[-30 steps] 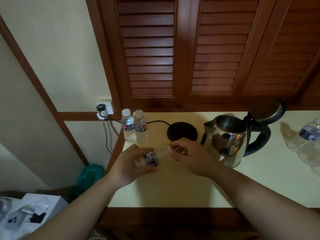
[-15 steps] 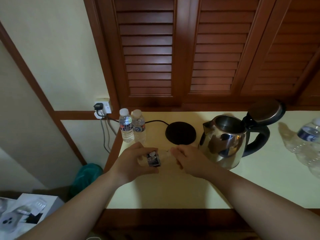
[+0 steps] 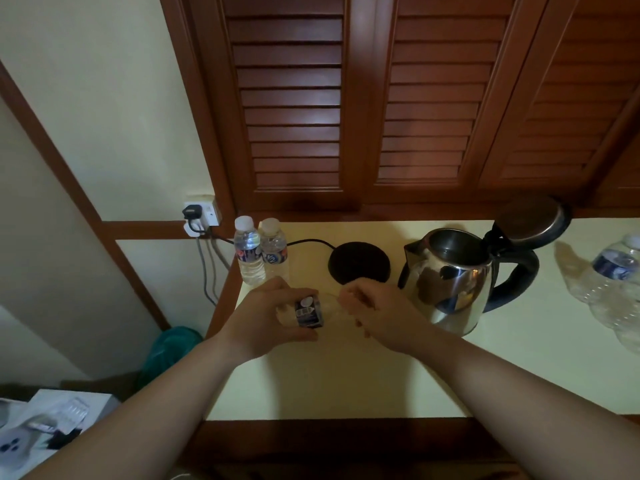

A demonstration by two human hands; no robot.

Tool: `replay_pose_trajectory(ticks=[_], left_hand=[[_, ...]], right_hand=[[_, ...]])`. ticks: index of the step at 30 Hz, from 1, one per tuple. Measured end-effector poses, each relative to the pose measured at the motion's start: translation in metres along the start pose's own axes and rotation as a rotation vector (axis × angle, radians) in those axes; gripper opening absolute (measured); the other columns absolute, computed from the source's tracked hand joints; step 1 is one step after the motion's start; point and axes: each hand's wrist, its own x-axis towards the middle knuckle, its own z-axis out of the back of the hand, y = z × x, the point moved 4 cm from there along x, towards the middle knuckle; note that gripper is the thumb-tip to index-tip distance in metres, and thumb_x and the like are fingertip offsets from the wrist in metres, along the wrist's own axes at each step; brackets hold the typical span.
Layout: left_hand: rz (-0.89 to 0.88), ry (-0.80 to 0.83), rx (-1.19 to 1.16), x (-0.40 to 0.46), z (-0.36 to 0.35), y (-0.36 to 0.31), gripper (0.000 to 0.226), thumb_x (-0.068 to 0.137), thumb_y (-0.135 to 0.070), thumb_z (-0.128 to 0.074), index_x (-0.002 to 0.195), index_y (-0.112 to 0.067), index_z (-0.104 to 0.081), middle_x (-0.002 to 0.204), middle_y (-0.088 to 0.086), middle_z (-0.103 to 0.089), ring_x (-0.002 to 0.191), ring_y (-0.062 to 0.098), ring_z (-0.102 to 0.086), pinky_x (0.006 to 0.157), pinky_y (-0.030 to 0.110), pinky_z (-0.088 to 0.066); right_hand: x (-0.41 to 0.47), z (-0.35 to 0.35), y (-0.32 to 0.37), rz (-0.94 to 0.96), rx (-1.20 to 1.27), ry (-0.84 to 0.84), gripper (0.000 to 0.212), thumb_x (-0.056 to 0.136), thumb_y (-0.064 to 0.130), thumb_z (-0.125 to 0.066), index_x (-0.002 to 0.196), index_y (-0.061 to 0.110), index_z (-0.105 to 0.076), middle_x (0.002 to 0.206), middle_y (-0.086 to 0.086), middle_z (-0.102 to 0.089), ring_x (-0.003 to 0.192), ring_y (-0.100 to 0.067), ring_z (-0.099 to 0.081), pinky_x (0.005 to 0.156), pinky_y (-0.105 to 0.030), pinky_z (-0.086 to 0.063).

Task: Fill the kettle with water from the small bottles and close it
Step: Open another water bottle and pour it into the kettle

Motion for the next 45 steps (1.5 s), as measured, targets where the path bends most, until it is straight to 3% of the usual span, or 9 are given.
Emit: replay_pose_trajectory(ticks=[5,9,16,21,26,31,34,38,45], left_hand=[[0.018,0.022,0.002,-0.001,0.0,0.005,0.068,0.066,-0.046,-0.094,0.125,-0.053,-0.062,0.099,-0.011,-0.059,0.091,0.008,-0.056,0.075,0.02,-0.049],[0.039,0.025,-0.057,-0.005,-0.012,0.0,0.061,0.067,-0.046,-0.092,0.123,-0.051,-0.067,0.097,-0.012,-0.059,0.089,0.008,-0.058,0.076,0.022,-0.051],[0.029,-0.062,-0.154,0.005,-0.037,-0.032,0.056,0.072,-0.043,-0.09,0.125,-0.038,-0.07,0.096,-0.013,-0.06,0.087,0.01,-0.06,0.072,0.015,-0.046],[-0.036,0.051,-0.176,0.016,-0.068,-0.062,0.062,0.07,-0.064,-0.077,0.128,-0.053,-0.06,0.101,-0.016,-0.059,0.091,0.004,-0.058,0.078,0.02,-0.05],[0.049,0.134,-0.232,0.016,-0.103,-0.077,0.092,0.06,-0.073,-0.075,0.141,-0.035,-0.056,0.119,-0.021,-0.056,0.108,-0.004,-0.057,0.09,0.022,-0.053],[0.033,0.174,-0.165,0.013,-0.145,-0.098,0.044,0.075,-0.052,-0.083,0.112,-0.038,-0.064,0.099,-0.016,-0.061,0.09,0.001,-0.059,0.077,0.016,-0.048],[-0.068,0.222,-0.084,0.018,-0.167,-0.119,0.025,0.082,-0.043,-0.08,0.096,-0.039,-0.061,0.091,-0.019,-0.057,0.084,-0.002,-0.056,0.073,0.011,-0.039],[-0.227,0.325,-0.05,0.031,-0.2,-0.161,0.013,0.089,-0.035,-0.073,0.101,-0.034,-0.068,0.108,-0.016,-0.063,0.093,0.001,-0.058,0.081,0.02,-0.048],[-0.38,0.285,-0.043,0.062,-0.264,-0.207,0.031,0.084,-0.042,-0.066,0.106,-0.022,-0.073,0.105,-0.01,-0.066,0.101,0.005,-0.057,0.09,0.022,-0.045]], right_hand=[[-0.002,0.003,0.001,0.027,-0.056,0.124,0.029,0.103,0.043,-0.062,0.1,0.015,-0.066,0.085,-0.005,-0.068,0.074,-0.018,-0.067,0.062,-0.027,-0.056],[-0.006,0.0,-0.008,0.001,-0.069,0.066,0.041,0.104,0.052,-0.053,0.089,0.015,-0.062,0.08,-0.014,-0.064,0.072,-0.03,-0.063,0.061,-0.039,-0.048],[-0.027,0.016,-0.014,-0.062,0.205,-0.037,0.045,0.09,0.057,-0.067,0.104,0.014,-0.07,0.087,-0.004,-0.072,0.074,-0.014,-0.071,0.06,-0.025,-0.057],[-0.051,0.041,-0.023,-0.083,0.242,-0.058,0.019,0.094,0.038,-0.075,0.108,0.025,-0.075,0.1,0.001,-0.077,0.088,-0.019,-0.072,0.068,-0.035,-0.06],[-0.085,0.067,-0.036,-0.091,0.217,-0.212,0.013,0.093,0.032,-0.078,0.104,0.027,-0.077,0.095,0.003,-0.077,0.083,-0.015,-0.07,0.068,-0.024,-0.054],[-0.122,0.099,-0.059,-0.075,0.355,-0.461,0.02,0.092,0.032,-0.078,0.101,0.014,-0.076,0.092,-0.019,-0.073,0.09,-0.043,-0.068,0.081,-0.055,-0.054],[-0.149,0.127,-0.07,-0.085,0.268,-0.641,0.012,0.092,0.031,-0.076,0.094,0.02,-0.073,0.081,0.005,-0.068,0.083,-0.031,-0.065,0.077,-0.043,-0.051],[-0.181,0.163,-0.1,-0.2,0.059,-0.837,0.032,0.081,0.046,-0.07,0.098,0.019,-0.07,0.085,0.001,-0.068,0.078,-0.015,-0.06,0.069,-0.033,-0.048],[-0.228,0.217,-0.158,-0.418,-0.138,-1.026,0.027,0.085,0.035,-0.083,0.097,0.024,-0.062,0.089,0.006,-0.064,0.082,-0.01,-0.061,0.068,-0.016,-0.042]])
